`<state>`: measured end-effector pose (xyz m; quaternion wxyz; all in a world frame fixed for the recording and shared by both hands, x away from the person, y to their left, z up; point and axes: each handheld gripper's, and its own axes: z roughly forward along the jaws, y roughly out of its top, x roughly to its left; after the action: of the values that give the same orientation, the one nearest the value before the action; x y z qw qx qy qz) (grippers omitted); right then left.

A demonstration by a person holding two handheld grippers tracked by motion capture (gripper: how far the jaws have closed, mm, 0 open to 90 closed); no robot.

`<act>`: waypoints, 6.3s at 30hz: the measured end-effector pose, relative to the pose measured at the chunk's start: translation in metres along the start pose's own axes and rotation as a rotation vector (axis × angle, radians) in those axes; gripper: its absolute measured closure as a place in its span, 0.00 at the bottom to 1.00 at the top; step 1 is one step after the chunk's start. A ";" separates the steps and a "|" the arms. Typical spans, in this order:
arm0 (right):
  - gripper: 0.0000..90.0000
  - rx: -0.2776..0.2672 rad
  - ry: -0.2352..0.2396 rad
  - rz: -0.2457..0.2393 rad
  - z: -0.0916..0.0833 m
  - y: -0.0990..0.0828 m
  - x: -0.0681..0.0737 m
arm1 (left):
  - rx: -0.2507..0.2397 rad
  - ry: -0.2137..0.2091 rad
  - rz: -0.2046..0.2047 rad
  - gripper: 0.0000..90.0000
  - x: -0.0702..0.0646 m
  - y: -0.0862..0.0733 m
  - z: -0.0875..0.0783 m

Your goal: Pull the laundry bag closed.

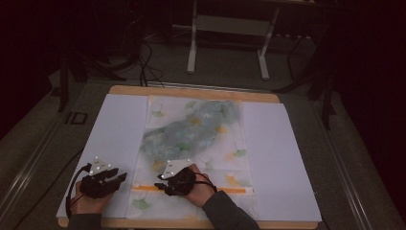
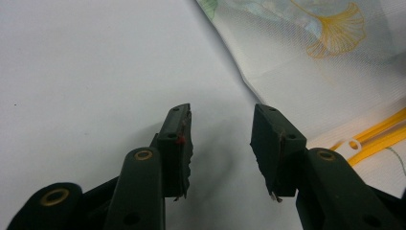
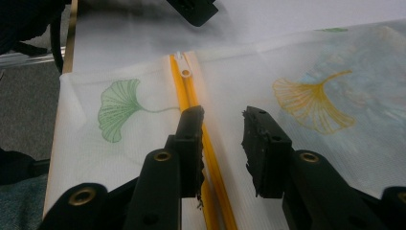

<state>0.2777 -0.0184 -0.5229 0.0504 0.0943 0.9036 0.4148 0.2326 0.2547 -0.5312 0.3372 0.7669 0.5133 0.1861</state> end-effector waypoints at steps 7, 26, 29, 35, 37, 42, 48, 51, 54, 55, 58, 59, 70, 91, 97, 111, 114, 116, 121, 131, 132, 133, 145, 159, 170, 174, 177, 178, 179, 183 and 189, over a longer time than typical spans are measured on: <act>0.76 0.004 0.016 0.001 0.006 0.003 0.000 | 0.000 0.000 0.000 0.65 0.001 0.000 -0.001; 0.81 0.011 0.063 -0.005 0.031 0.018 0.004 | 0.000 -0.003 0.000 0.65 0.000 0.000 0.000; 0.80 0.018 0.068 -0.008 0.036 0.021 0.006 | 0.001 -0.002 0.001 0.65 0.001 0.000 0.000; 0.80 0.026 0.078 -0.009 0.044 0.024 0.008 | 0.001 -0.002 -0.001 0.65 0.000 0.000 0.000; 0.81 0.028 0.081 -0.008 0.047 0.026 0.009 | 0.001 -0.003 -0.001 0.65 0.001 0.000 0.000; 0.83 0.041 0.091 -0.011 0.054 0.028 0.010 | 0.001 -0.004 -0.001 0.65 0.001 0.000 0.000; 0.87 0.055 0.091 -0.006 0.063 0.029 0.011 | 0.000 -0.005 -0.003 0.65 0.001 -0.001 0.000; 0.89 0.054 0.091 -0.011 0.065 0.030 0.012 | 0.003 -0.006 -0.001 0.65 0.001 -0.001 0.000; 0.91 0.060 0.098 -0.017 0.066 0.032 0.014 | 0.004 -0.009 -0.001 0.65 0.001 -0.001 0.000; 0.92 0.064 0.092 -0.023 0.067 0.032 0.015 | 0.006 -0.009 -0.002 0.65 0.001 -0.001 0.001; 0.93 0.067 0.100 -0.010 0.067 0.032 0.014 | 0.012 -0.016 0.001 0.65 -0.001 0.000 0.002; 0.93 0.066 0.100 -0.011 0.067 0.032 0.014 | 0.013 -0.019 0.005 0.65 -0.001 0.000 0.002; 0.94 0.055 0.099 0.004 0.060 0.029 0.011 | 0.021 -0.042 0.012 0.64 -0.004 -0.002 -0.002; 0.94 0.056 0.089 -0.007 0.057 0.029 0.013 | 0.018 -0.158 0.003 0.62 -0.026 -0.014 -0.022; 0.94 0.059 0.076 -0.023 0.055 0.031 0.014 | 0.042 -0.210 0.006 0.62 -0.030 -0.012 -0.018; 0.94 0.046 0.064 -0.036 0.042 0.036 0.012 | 0.096 -0.289 0.015 0.65 -0.032 -0.009 -0.003; 0.94 0.049 0.066 -0.042 0.040 0.037 0.012 | 0.103 -0.298 0.018 0.68 -0.033 -0.008 -0.001; 0.94 0.048 0.066 -0.043 0.039 0.037 0.013 | 0.113 -0.303 0.022 0.69 -0.033 -0.007 0.001; 0.94 0.042 0.063 -0.054 0.037 0.040 0.013 | 0.120 -0.322 0.021 0.76 -0.034 -0.003 0.005; 0.94 0.036 0.060 -0.067 0.034 0.040 0.013 | 0.137 -0.379 0.012 0.96 -0.032 -0.002 0.011; 0.94 0.035 0.060 -0.067 0.033 0.039 0.012 | 0.134 -0.381 0.011 0.97 -0.032 -0.002 0.010; 0.94 0.035 0.060 -0.067 0.033 0.039 0.012 | 0.134 -0.381 0.011 0.98 -0.032 -0.002 0.010; 1.00 0.048 0.064 -0.064 0.036 0.033 0.011 | 0.118 -0.386 0.010 0.98 -0.032 -0.003 0.009; 0.99 0.056 0.066 -0.064 0.039 0.031 0.009 | 0.109 -0.370 0.030 0.98 -0.034 -0.003 0.008; 0.99 0.087 0.035 -0.068 0.045 0.024 0.008 | 0.098 -0.380 0.036 0.98 -0.033 -0.003 0.006; 0.97 0.077 0.035 -0.065 0.043 0.026 0.008 | 0.102 -0.373 0.043 0.98 -0.034 -0.003 0.006; 0.93 0.067 0.035 -0.067 0.041 0.028 0.009 | 0.102 -0.372 0.043 0.98 -0.034 -0.003 0.006; 0.92 0.064 0.034 -0.069 0.041 0.028 0.009 | 0.101 -0.372 0.044 0.98 -0.034 -0.003 0.006; 0.91 0.060 0.031 -0.071 0.040 0.029 0.009 | 0.100 -0.371 0.045 0.98 -0.034 -0.003 0.006; 0.88 0.063 0.015 -0.080 0.041 0.029 0.009 | 0.099 -0.361 0.049 0.98 -0.035 -0.003 0.006; 0.99 0.070 0.003 -0.084 0.040 0.027 0.009 | 0.095 -0.359 0.039 0.98 -0.034 -0.003 0.006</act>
<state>0.2789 0.0305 -0.5291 0.0631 0.0574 0.9208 0.3807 0.2202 0.2222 -0.5352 0.3831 0.8127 0.4381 0.0285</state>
